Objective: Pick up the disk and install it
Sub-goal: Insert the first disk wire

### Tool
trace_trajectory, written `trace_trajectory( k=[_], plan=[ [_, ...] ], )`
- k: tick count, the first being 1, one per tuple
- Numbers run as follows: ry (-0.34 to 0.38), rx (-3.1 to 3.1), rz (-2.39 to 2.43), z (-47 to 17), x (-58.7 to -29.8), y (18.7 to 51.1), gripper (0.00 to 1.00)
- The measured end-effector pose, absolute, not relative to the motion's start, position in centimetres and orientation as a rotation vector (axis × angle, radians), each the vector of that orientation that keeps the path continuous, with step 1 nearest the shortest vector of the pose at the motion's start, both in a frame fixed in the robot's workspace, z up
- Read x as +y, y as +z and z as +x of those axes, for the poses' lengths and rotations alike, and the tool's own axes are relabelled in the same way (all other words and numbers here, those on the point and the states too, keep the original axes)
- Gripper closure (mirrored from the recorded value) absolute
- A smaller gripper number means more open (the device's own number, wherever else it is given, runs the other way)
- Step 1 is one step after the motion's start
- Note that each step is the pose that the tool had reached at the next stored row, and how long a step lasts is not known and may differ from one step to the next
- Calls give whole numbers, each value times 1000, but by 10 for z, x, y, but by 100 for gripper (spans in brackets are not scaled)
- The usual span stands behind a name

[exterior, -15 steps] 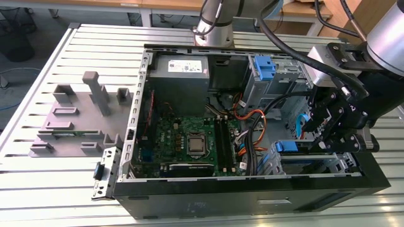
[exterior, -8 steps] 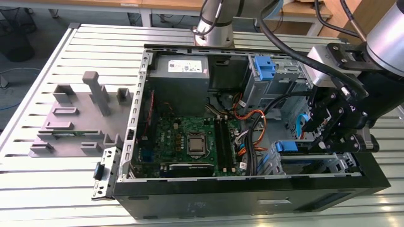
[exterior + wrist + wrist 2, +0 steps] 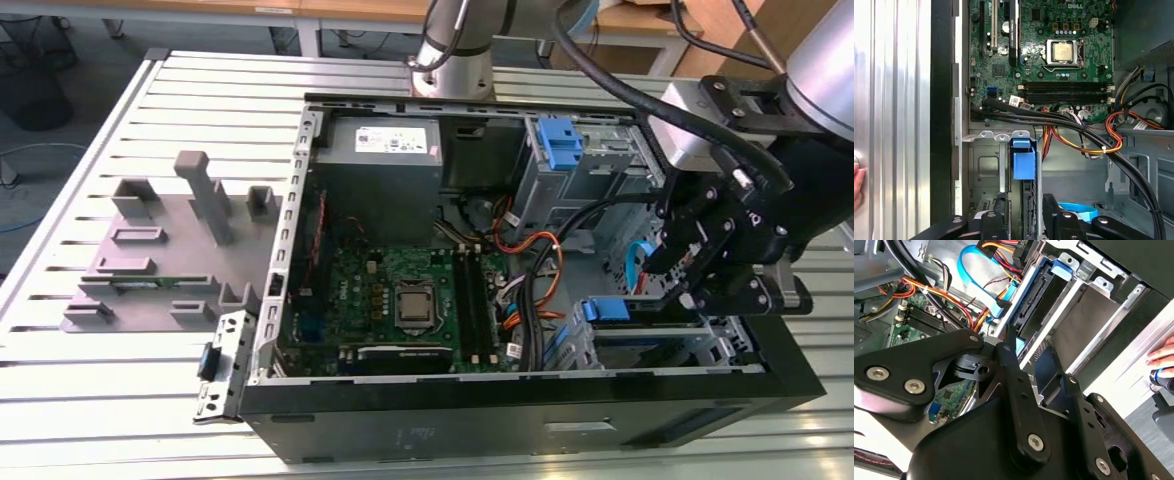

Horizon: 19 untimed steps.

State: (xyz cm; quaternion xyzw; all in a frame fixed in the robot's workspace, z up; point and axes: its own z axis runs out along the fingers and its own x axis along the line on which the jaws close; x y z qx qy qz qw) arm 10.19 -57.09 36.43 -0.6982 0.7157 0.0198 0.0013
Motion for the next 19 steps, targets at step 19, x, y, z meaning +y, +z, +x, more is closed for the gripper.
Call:
trace_trajectory(
  k=[19],
  plan=[
    [64,2246,-2191,102,-564,382,58]
  ],
)
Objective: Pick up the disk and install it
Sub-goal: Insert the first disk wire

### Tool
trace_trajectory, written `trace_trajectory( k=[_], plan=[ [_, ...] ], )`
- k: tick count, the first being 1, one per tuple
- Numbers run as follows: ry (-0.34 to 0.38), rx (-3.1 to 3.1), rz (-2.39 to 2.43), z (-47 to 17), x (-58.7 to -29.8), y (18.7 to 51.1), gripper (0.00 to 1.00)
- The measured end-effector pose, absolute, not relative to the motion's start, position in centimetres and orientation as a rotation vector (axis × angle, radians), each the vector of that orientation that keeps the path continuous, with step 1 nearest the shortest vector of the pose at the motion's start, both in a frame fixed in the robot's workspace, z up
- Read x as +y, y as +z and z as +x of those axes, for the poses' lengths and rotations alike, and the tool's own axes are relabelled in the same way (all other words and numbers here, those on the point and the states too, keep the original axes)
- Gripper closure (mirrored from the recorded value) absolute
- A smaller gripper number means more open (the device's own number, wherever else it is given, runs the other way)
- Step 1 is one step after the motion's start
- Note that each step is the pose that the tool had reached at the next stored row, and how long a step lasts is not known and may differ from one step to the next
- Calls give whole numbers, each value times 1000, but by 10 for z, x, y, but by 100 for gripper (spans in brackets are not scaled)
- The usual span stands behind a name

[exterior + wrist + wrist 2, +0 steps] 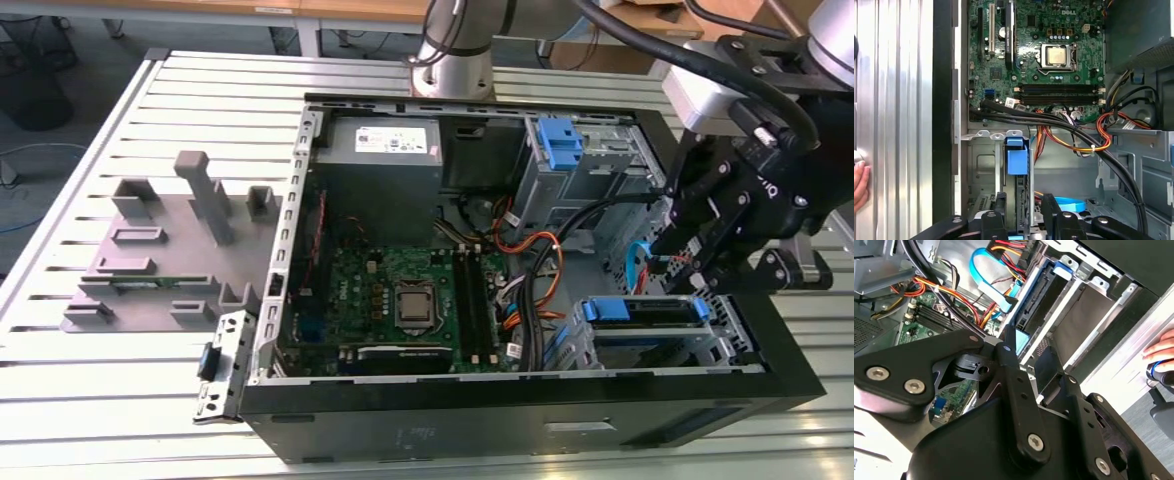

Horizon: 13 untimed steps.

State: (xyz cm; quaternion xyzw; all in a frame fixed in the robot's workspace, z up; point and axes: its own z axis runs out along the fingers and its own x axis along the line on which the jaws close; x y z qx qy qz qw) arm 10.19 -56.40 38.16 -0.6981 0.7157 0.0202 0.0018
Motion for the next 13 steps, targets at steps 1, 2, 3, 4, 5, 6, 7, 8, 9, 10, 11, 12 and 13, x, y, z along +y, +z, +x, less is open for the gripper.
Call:
trace_trajectory(
  k=[1,2,3,4,5,6,7,8,9,10,11,12,13],
  plan=[
    [64,2246,-2191,102,-563,381,58],
    [64,2246,-2191,102,-561,381,58],
    [64,2246,-2191,102,-559,381,58],
    [64,2246,-2191,102,-558,381,58],
    [64,2246,-2191,102,-556,381,58],
    [64,2246,-2191,102,-555,381,58],
    [64,2246,-2190,102,-553,381,58],
    [64,2246,-2190,102,-552,381,58],
    [64,2246,-2190,102,-550,381,58],
    [64,2246,-2190,102,-549,380,58],
    [64,2245,-2190,102,-549,380,58],
    [65,2245,-2190,102,-548,379,58],
    [65,2245,-2190,103,-548,379,58]
  ],
)
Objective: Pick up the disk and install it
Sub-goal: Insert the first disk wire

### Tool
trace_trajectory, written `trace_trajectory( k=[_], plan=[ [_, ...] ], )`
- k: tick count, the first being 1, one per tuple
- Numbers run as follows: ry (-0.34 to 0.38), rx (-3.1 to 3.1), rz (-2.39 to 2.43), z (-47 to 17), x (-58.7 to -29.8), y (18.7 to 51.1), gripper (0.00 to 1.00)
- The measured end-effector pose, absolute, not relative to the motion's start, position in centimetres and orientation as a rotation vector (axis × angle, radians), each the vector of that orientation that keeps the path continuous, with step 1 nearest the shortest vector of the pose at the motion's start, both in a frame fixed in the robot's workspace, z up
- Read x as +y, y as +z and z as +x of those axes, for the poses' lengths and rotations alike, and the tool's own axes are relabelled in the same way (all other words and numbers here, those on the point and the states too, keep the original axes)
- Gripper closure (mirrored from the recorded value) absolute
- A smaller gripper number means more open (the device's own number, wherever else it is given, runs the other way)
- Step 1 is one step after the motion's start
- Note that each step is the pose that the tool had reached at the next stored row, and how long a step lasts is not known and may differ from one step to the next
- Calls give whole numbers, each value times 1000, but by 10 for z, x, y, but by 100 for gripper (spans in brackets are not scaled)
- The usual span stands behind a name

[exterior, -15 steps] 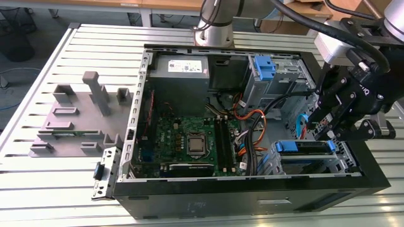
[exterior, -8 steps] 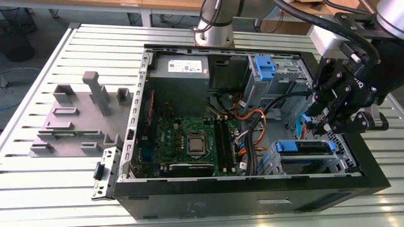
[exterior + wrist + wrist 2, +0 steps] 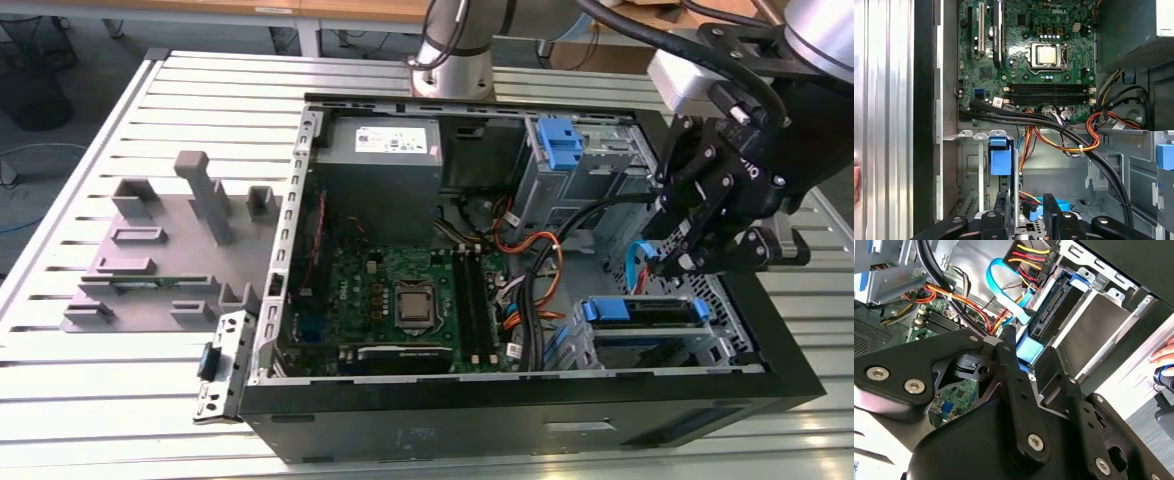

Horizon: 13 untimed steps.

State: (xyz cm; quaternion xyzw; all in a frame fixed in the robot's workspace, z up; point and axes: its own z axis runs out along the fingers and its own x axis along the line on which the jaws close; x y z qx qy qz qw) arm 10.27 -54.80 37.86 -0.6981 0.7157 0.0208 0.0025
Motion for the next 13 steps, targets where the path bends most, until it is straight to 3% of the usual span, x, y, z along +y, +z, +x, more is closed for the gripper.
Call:
trace_trajectory(
  k=[13],
  plan=[
    [65,2245,-2190,117,-547,360,58]
  ],
)
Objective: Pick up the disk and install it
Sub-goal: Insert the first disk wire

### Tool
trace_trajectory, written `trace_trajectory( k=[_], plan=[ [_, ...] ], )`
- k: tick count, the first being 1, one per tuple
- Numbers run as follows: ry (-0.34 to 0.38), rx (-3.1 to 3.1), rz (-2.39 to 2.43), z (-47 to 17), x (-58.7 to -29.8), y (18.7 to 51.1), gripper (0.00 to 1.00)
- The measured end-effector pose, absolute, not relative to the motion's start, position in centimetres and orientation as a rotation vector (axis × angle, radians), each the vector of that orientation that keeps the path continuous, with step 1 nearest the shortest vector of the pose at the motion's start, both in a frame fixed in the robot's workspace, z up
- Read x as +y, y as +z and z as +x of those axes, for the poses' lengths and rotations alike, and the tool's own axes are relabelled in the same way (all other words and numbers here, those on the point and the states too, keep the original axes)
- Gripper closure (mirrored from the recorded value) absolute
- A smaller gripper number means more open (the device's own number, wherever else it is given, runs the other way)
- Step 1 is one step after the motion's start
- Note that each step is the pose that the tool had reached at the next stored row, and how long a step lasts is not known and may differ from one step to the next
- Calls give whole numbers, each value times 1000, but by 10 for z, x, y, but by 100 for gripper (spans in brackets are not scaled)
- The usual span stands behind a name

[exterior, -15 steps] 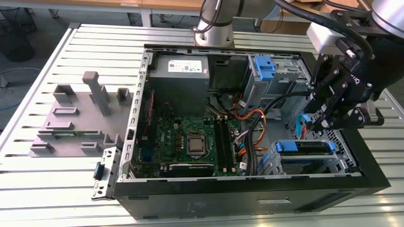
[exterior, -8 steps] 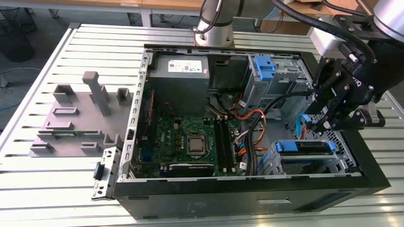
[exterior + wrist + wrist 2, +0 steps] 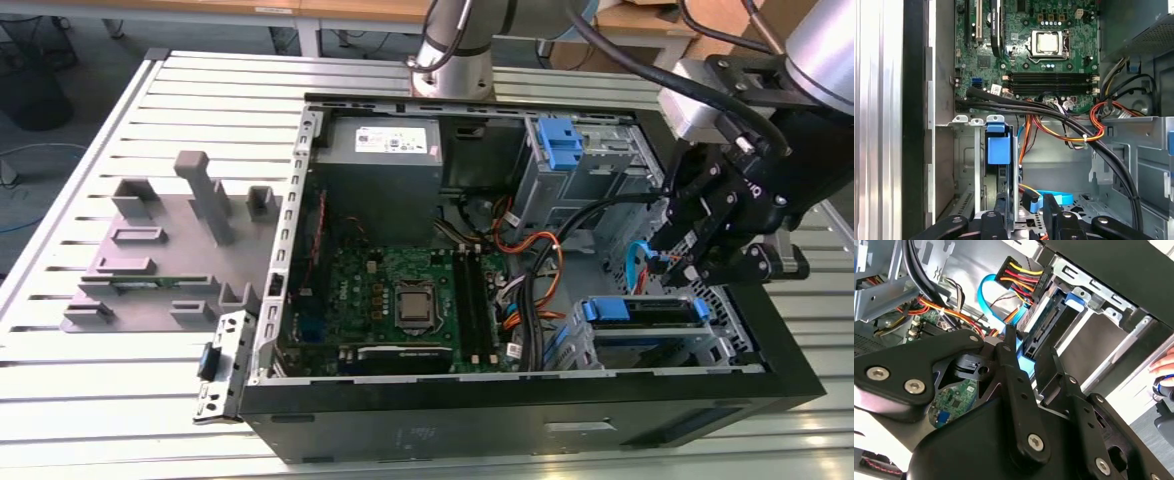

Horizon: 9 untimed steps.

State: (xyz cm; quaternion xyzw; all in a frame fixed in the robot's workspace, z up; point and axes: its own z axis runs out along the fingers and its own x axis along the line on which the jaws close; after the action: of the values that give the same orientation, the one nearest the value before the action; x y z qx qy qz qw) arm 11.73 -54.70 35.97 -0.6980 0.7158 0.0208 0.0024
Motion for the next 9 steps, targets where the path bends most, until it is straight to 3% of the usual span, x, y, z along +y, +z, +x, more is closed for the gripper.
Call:
trace_trajectory(
  k=[9],
  plan=[
    [62,2246,-2191,118,-547,350,58]
  ],
)
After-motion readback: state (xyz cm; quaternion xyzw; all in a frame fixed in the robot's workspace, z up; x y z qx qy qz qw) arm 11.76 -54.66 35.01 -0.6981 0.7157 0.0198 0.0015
